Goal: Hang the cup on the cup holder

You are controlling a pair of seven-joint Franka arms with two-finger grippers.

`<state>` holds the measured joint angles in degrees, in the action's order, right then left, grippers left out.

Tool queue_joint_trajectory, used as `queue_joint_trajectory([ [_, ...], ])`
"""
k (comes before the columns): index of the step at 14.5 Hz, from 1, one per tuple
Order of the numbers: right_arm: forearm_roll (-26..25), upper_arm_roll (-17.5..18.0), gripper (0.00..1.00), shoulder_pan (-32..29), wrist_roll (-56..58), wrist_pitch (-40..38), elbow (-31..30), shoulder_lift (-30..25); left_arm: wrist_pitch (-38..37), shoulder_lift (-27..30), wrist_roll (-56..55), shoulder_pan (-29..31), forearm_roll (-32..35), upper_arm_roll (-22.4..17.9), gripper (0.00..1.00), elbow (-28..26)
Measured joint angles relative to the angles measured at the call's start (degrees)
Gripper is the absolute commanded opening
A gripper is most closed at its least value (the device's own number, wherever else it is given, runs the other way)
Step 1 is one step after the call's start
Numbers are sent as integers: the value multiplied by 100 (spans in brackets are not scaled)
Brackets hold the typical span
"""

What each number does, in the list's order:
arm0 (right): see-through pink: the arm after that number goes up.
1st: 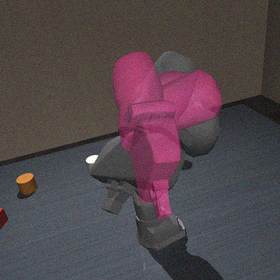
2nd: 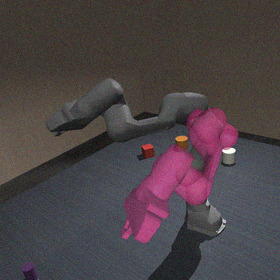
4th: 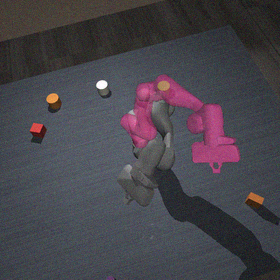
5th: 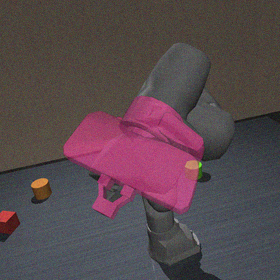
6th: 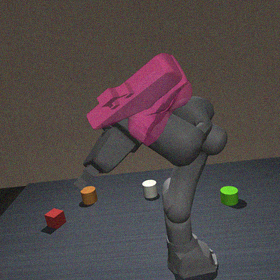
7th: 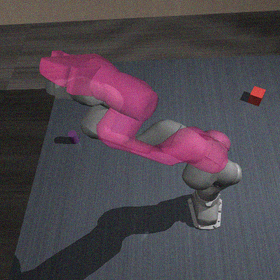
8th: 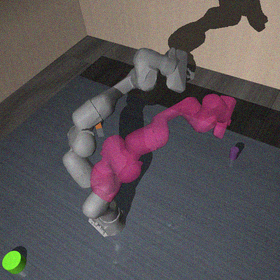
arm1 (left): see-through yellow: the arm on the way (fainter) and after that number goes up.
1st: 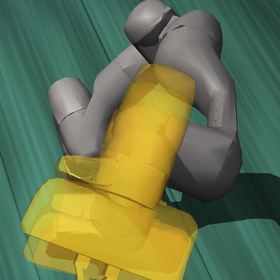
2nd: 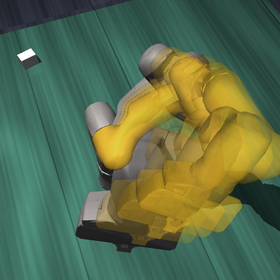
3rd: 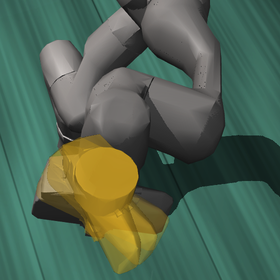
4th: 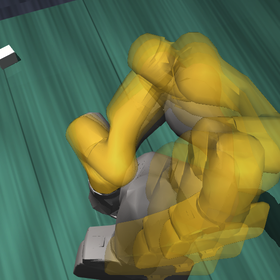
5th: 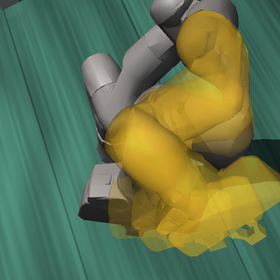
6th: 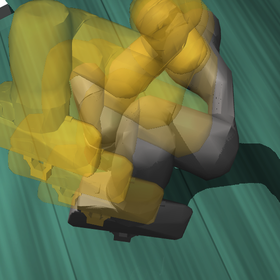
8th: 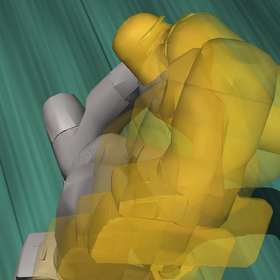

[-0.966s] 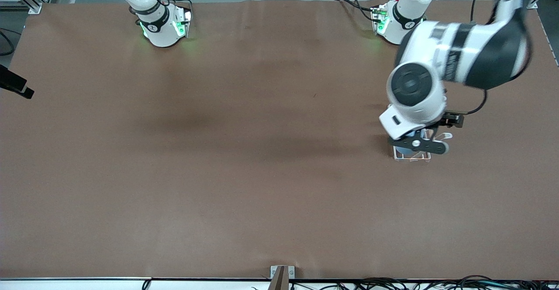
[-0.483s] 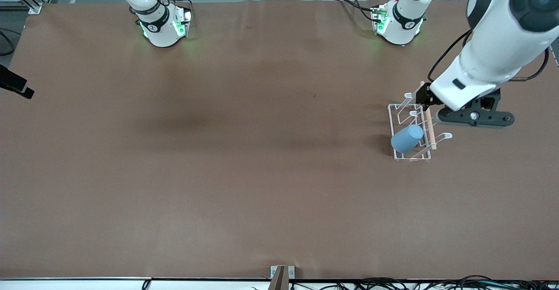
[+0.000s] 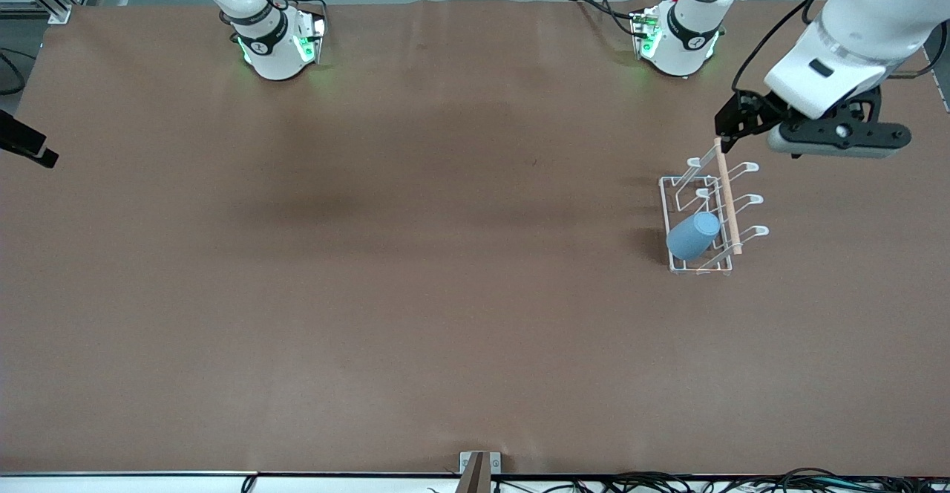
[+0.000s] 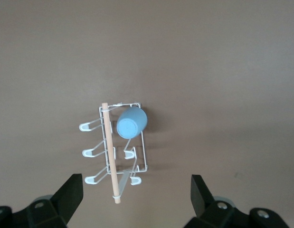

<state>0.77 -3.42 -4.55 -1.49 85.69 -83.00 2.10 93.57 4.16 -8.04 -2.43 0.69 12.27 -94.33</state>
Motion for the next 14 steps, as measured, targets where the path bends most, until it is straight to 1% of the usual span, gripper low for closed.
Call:
queue_joint_trajectory([
  [3, 0, -2, 100, 0, 0, -1, 0, 0, 31, 150, 459, -2, -221, -429, 100, -95],
  [5, 0, -4, 100, 0, 0, -1, -1, 0, 97, 134, 618, -3, -330, -717, 100, -58],
  [6, 0, -4, 100, 0, 0, -1, -1, 0, 97, 99, 650, -4, -348, -785, 100, 24],
  [11, 0, -7, 100, 0, 0, -1, -1, 0, -31, -140, 615, -78, -348, -812, 100, 614],
  [13, 0, -8, 100, 0, 0, -7, -1, 0, -126, -165, 603, -70, -348, -829, 100, 707],
  [14, 0, -9, 100, 0, 0, -19, -1, 0, -295, -166, 543, -70, -348, -833, 100, 722],
])
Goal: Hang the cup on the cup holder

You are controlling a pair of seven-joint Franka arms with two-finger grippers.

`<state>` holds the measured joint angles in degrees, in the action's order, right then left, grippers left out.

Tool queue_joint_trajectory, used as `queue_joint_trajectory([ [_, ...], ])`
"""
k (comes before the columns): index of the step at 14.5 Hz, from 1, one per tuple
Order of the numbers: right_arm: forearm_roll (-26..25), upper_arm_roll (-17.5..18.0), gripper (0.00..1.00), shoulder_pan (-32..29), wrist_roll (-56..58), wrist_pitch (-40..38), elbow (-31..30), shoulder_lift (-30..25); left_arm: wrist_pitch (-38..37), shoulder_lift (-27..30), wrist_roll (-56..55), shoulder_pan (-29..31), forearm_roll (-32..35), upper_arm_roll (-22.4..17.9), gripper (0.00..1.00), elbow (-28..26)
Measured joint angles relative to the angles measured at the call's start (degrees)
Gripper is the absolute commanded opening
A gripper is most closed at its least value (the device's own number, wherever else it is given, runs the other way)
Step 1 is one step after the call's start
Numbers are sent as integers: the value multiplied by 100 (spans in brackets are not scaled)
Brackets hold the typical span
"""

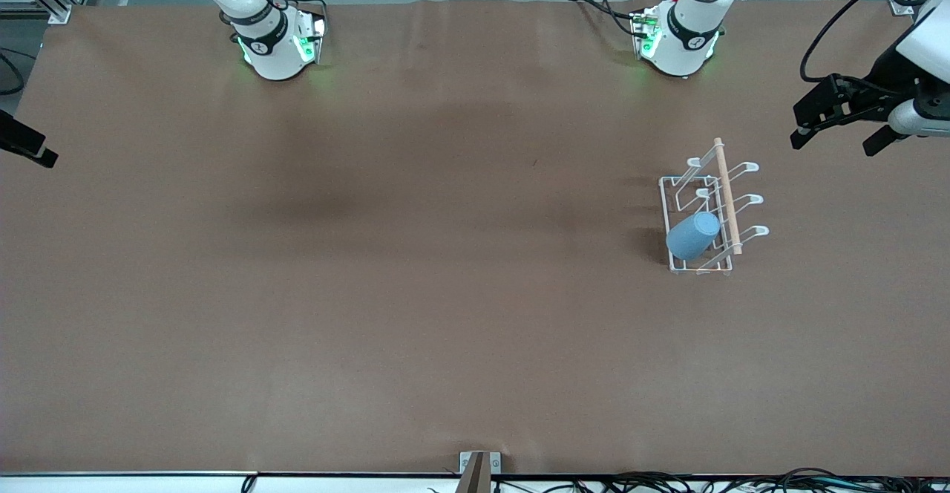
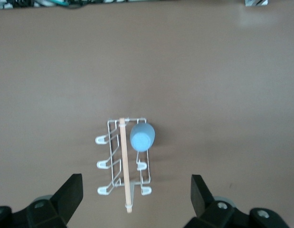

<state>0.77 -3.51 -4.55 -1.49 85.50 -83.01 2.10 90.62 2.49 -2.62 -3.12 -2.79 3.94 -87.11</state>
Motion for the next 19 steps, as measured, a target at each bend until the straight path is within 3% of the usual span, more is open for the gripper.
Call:
queue_joint_trajectory([
  [4, 0, -7, 100, 0, 0, -17, 0, 0, -379, 3, -302, -42, 0, -15, 100, -83],
  [9, 0, -15, 100, -2, 0, -20, 0, 0, -318, 11, -335, -345, 0, -426, 100, -130],
  [19, 0, -16, 100, -8, 0, -65, 0, 0, -132, 11, -340, -229, 4, -196, 100, -173],
])
